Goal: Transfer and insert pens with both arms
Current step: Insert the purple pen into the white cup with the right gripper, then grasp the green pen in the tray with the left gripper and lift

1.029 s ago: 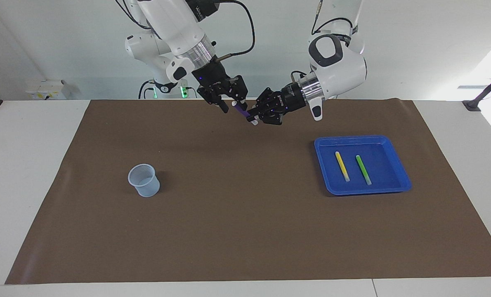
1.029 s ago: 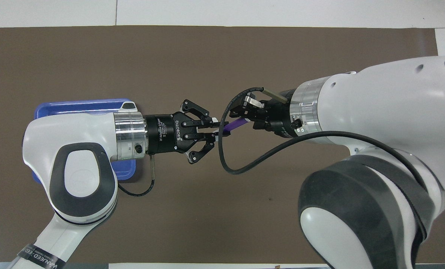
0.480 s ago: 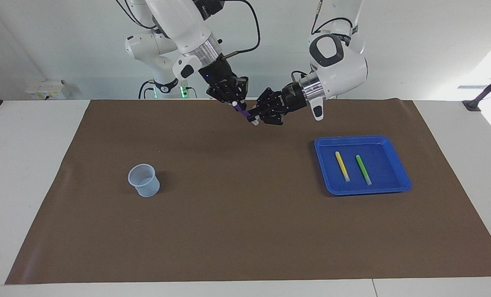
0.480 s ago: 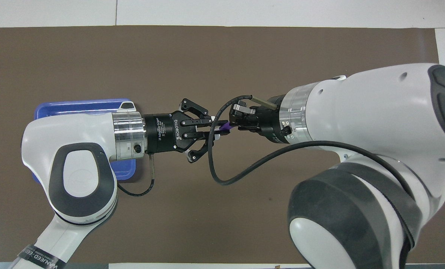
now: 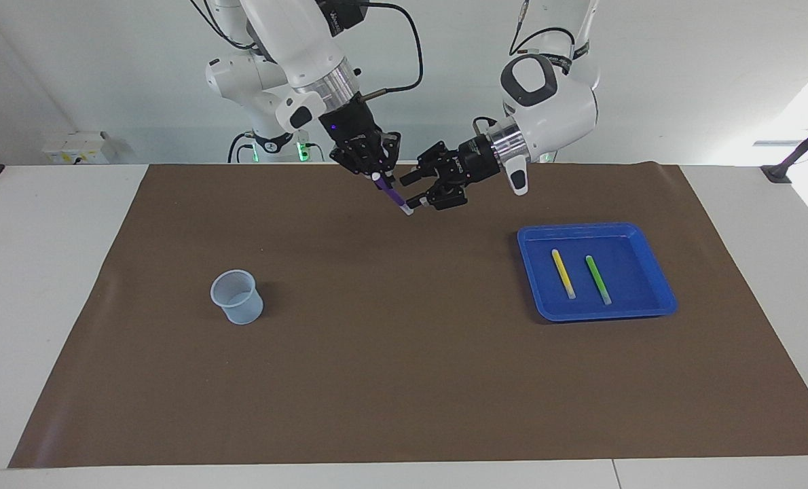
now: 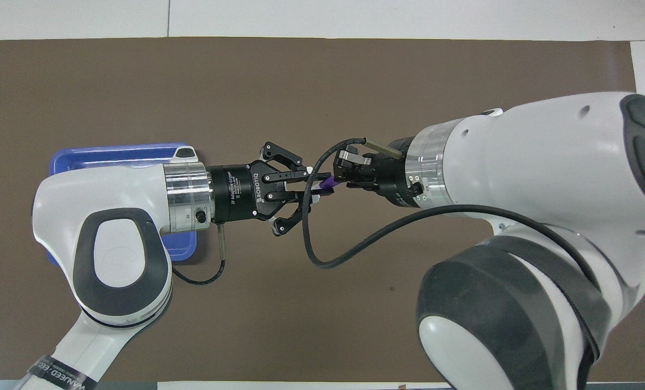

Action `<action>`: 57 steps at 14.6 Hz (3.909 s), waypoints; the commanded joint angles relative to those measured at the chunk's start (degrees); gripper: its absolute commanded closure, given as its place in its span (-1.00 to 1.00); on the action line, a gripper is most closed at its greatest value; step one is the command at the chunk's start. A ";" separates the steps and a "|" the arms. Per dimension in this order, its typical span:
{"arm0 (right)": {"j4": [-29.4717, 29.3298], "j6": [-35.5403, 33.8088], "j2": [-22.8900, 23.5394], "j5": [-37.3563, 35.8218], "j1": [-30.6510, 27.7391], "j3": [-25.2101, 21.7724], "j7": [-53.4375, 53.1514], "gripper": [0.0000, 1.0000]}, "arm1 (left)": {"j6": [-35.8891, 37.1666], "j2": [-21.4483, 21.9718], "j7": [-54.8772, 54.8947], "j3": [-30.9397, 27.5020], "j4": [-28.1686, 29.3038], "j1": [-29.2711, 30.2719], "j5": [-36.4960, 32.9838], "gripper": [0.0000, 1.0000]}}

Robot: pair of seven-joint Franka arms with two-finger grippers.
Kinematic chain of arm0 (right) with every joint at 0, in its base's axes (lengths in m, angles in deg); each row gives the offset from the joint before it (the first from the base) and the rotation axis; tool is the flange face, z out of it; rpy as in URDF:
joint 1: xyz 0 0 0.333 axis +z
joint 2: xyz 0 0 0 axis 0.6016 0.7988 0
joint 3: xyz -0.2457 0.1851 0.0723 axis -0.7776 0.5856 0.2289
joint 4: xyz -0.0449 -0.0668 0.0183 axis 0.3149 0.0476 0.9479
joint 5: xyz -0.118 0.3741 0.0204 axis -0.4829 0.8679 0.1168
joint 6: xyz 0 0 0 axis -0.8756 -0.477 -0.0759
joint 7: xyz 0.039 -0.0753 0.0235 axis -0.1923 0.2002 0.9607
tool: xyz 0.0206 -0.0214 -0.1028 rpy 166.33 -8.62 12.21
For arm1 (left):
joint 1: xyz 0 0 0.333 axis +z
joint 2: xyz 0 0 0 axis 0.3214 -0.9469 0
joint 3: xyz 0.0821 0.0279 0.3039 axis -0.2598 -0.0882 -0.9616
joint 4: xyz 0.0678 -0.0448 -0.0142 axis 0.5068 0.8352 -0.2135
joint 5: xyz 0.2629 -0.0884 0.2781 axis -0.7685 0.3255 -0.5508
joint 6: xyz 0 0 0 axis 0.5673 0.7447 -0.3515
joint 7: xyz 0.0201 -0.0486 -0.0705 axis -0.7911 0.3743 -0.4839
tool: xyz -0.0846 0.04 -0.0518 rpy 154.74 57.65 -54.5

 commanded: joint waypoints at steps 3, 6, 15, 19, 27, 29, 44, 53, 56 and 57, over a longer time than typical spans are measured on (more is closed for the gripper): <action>7.40 0.71 -3.12 -3.02 -10.48 0.40 20.52 1.00 | -0.81 1.93 1.11 -0.87 2.01 0.48 1.39 -1.00; 11.02 1.07 -3.83 -7.58 -18.12 0.49 35.73 1.00 | 2.25 1.49 1.20 -0.96 1.49 4.60 -3.76 -1.00; 20.95 12.57 -2.34 -12.96 -26.93 0.57 52.39 1.00 | 29.41 -1.33 11.34 -1.23 -6.69 17.71 -44.90 -1.00; 23.40 15.38 -0.75 -12.96 -27.03 0.58 52.92 1.00 | 33.91 -1.15 31.20 -1.23 -6.60 23.15 -55.26 -1.00; 30.97 24.71 -0.75 -12.96 -26.85 0.58 54.85 1.00 | 18.91 -7.64 74.38 -1.23 -4.85 30.81 -71.36 -1.00; 31.59 24.71 -0.84 -12.96 -26.85 0.58 54.94 1.00 | 14.51 -10.89 81.14 -1.23 -4.76 31.07 -74.71 -1.00; 19.67 12.97 -1.20 -13.05 -26.76 0.31 51.70 -1.00 | 6.74 -17.67 90.76 -1.23 -0.36 30.81 -83.77 -0.73; -6.89 -19.04 2.23 -19.11 -23.51 0.66 34.64 -1.00 | 8.07 -17.41 86.27 -1.23 0.16 30.28 -83.77 0.04; -8.84 -24.15 1.62 -20.08 -23.33 0.75 33.59 -1.00 | 7.46 -17.41 86.36 -1.23 0.87 30.28 -83.78 0.46; -8.84 -25.72 0.92 -20.08 -23.42 0.75 33.58 -1.00 | 7.46 -17.41 86.36 -1.23 0.95 30.54 -83.86 0.67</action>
